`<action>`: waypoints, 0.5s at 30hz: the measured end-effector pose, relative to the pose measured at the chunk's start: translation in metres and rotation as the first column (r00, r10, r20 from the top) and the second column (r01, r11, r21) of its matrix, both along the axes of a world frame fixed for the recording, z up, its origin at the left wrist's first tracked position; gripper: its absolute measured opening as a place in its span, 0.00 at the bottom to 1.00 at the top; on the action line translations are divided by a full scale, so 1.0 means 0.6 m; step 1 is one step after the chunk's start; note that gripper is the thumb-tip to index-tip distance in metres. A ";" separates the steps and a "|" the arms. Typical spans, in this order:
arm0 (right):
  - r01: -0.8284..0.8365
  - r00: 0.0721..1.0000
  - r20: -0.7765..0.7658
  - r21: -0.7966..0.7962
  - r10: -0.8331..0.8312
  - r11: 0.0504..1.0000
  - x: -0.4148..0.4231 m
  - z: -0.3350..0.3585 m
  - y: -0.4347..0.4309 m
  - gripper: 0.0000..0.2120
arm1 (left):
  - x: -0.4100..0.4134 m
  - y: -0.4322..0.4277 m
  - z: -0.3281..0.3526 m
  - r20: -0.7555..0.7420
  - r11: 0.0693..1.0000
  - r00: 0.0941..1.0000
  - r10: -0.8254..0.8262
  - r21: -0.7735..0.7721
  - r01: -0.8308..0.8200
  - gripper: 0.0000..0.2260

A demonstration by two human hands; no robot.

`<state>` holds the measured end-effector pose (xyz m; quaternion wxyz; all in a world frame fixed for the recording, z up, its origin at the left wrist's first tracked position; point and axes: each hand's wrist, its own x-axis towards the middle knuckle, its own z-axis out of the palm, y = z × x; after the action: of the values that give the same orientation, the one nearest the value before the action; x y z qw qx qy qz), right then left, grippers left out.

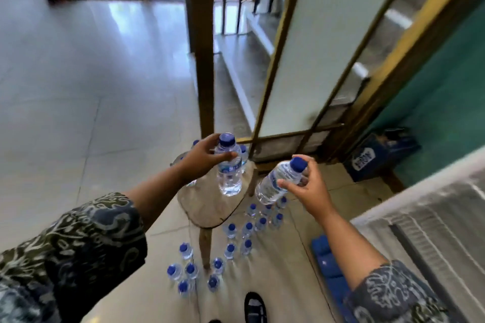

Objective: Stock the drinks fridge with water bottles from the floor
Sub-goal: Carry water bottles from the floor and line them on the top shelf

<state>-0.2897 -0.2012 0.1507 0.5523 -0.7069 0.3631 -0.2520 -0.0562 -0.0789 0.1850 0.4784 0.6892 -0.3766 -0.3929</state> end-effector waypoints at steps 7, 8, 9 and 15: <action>0.277 0.939 0.249 -0.131 -0.239 0.952 -0.214 0.244 -0.005 0.21 | -0.167 -0.108 0.235 0.040 0.924 0.954 -0.296 -0.243 0.297 0.14; 0.323 0.919 0.282 -0.140 -0.275 0.936 -0.242 0.265 -0.005 0.22 | -0.194 -0.124 0.260 0.047 0.906 0.946 -0.320 -0.277 0.320 0.14; 0.375 0.896 0.315 -0.156 -0.313 0.914 -0.275 0.288 -0.004 0.23 | -0.227 -0.143 0.288 0.057 0.881 0.932 -0.357 -0.311 0.357 0.13; 0.643 0.741 0.445 -0.252 -0.504 0.723 -0.481 0.404 -0.008 0.21 | -0.451 -0.246 0.417 0.111 0.693 0.805 -0.583 -0.449 0.564 0.08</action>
<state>-0.5784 -0.2058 0.3933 0.3473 -0.5958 0.4063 -0.5995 -0.3267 -0.2267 0.4353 0.4889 0.3950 -0.6448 -0.4350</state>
